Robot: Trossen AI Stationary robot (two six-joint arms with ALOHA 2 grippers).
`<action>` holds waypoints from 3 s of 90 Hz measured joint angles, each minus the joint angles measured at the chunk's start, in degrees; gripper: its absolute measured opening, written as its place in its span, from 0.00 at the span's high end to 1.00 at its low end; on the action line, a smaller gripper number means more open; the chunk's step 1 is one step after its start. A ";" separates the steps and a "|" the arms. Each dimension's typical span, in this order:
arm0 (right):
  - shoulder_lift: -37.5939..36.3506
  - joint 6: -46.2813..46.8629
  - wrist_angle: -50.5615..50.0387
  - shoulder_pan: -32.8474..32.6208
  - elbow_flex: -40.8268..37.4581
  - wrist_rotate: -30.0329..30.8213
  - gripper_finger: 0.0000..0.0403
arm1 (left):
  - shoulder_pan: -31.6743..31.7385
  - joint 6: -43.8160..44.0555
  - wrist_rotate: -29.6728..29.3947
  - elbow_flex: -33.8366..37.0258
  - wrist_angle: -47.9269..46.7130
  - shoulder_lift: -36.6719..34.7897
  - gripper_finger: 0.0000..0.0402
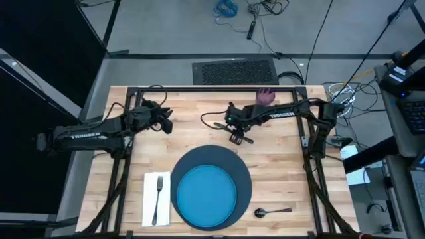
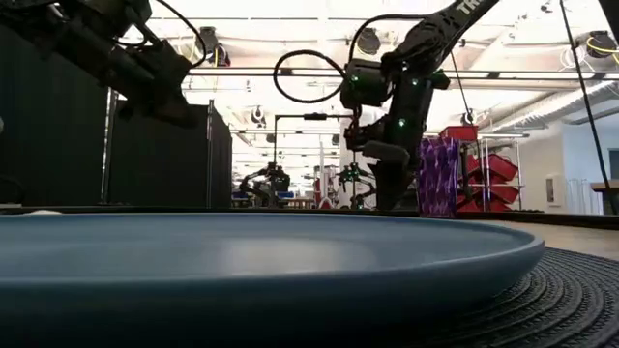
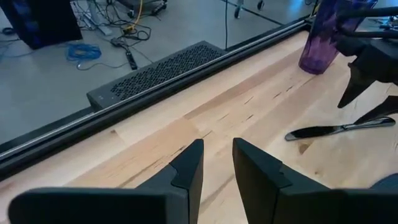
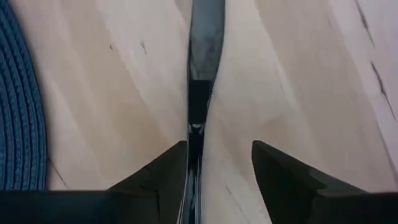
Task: Set table place
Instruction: Put the black knife to the right of the dark blue placemat
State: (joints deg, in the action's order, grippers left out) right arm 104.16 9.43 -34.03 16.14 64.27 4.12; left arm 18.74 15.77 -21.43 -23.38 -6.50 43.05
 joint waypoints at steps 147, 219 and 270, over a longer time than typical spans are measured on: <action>2.22 11.37 -6.96 -3.04 -1.39 -3.16 0.97 | -0.02 -0.03 0.20 0.00 -0.02 0.00 0.82; -1.22 43.25 -13.78 -21.35 -1.88 -6.58 0.98 | -0.02 -0.03 2.66 0.00 0.01 0.00 0.82; -1.62 52.30 -11.88 -30.60 -0.94 6.08 0.99 | -0.02 -4.25 5.94 0.00 2.18 0.00 0.82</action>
State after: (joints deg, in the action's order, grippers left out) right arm 102.54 61.74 -45.91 -14.46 63.33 10.20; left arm 18.72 11.52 -15.49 -23.38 -4.32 43.05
